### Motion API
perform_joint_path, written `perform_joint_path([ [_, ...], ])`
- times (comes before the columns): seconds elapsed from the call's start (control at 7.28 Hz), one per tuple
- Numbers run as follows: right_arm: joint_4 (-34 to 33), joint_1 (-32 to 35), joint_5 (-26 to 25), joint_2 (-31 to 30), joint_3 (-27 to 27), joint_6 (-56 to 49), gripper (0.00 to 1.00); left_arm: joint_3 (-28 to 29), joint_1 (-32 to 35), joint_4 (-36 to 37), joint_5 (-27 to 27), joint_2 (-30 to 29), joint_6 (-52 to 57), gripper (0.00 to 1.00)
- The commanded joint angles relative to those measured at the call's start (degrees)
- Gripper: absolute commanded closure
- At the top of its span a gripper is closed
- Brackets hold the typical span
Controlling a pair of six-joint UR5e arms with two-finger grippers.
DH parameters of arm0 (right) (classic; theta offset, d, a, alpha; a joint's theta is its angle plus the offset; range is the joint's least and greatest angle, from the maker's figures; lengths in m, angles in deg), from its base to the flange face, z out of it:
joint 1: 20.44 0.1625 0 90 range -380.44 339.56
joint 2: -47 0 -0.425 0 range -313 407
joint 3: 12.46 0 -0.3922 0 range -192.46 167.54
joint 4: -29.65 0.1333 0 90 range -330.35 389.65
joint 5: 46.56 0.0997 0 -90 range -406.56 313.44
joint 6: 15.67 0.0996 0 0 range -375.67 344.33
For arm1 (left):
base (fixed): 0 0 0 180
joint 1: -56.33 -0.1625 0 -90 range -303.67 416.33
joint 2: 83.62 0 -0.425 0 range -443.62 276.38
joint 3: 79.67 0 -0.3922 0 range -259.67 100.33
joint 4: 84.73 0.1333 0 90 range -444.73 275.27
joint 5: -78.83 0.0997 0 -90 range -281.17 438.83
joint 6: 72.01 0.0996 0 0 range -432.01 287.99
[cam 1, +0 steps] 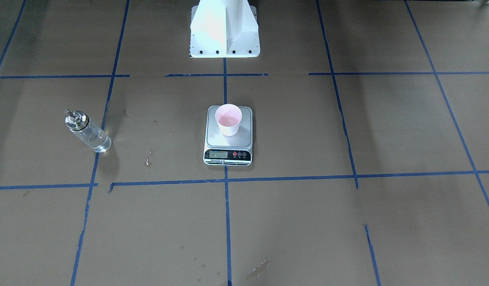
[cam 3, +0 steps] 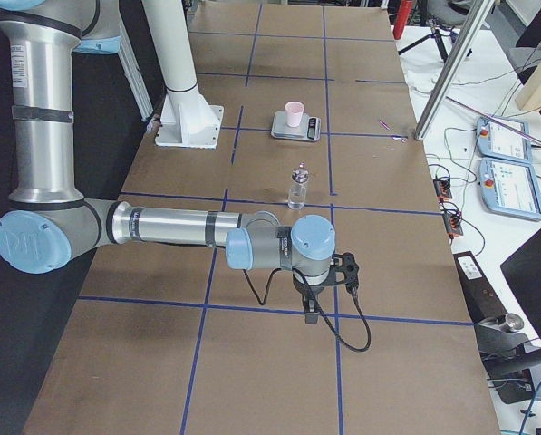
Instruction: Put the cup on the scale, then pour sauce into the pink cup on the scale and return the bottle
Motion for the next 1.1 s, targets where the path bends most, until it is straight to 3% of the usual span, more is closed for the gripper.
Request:
perform_joint_path([
  [0.0, -0.4, 0.0, 0.22, 0.04, -0.02, 0.56, 0.0, 0.01, 0.0, 0.18, 0.06, 0.14, -0.44, 0.0],
  [0.27, -0.4, 0.0, 0.22, 0.04, -0.28, 2.04, 0.0, -0.34, 0.0, 0.0, -0.2, -0.47, -15.57, 0.0],
  [0.41, -0.23, 0.0, 0.48, 0.04, -0.02, 6.84, 0.0, -0.34, 0.0, 0.0, -0.46, -0.47, -17.47, 0.0],
  [0.96, 0.3, 0.0, 0.31, -0.49, -0.46, 6.97, 0.0, -0.16, 0.0, -0.09, -0.73, -0.3, -17.23, 0.0],
])
